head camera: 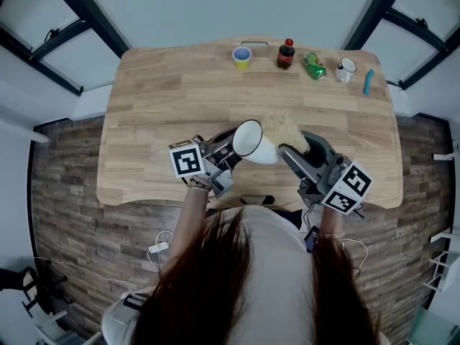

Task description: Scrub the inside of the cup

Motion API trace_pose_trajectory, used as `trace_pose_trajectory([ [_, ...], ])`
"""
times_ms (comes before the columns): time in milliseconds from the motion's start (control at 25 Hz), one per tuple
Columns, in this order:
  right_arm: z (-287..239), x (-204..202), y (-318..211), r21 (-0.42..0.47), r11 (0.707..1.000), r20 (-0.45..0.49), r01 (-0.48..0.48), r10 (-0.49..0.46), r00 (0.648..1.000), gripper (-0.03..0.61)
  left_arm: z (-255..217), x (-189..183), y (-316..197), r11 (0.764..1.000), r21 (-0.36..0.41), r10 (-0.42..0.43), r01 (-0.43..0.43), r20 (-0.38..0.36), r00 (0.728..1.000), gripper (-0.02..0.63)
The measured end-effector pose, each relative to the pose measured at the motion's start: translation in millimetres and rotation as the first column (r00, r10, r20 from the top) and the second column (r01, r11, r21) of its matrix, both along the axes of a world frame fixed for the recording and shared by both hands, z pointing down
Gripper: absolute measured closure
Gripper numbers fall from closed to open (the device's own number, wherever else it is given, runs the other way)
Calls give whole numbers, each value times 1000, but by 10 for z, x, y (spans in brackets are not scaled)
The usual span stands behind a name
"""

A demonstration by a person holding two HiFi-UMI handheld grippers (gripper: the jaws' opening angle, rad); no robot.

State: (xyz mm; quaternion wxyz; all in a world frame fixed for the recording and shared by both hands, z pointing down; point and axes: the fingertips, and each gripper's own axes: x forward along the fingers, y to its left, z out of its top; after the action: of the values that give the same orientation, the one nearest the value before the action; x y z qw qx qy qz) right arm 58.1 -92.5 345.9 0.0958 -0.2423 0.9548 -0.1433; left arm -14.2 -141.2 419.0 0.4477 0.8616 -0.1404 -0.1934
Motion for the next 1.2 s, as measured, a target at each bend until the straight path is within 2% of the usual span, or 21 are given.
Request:
trace_pose_trajectory([
  [840, 52, 26, 51, -56, 996, -1, 69, -69, 998, 431, -5, 123, 172, 991, 56, 118, -120, 30, 993, 568],
  [1200, 65, 16, 111, -99, 986, 31, 136, -134, 990, 433, -18, 175, 247, 982, 76, 172, -174, 31, 985, 568],
])
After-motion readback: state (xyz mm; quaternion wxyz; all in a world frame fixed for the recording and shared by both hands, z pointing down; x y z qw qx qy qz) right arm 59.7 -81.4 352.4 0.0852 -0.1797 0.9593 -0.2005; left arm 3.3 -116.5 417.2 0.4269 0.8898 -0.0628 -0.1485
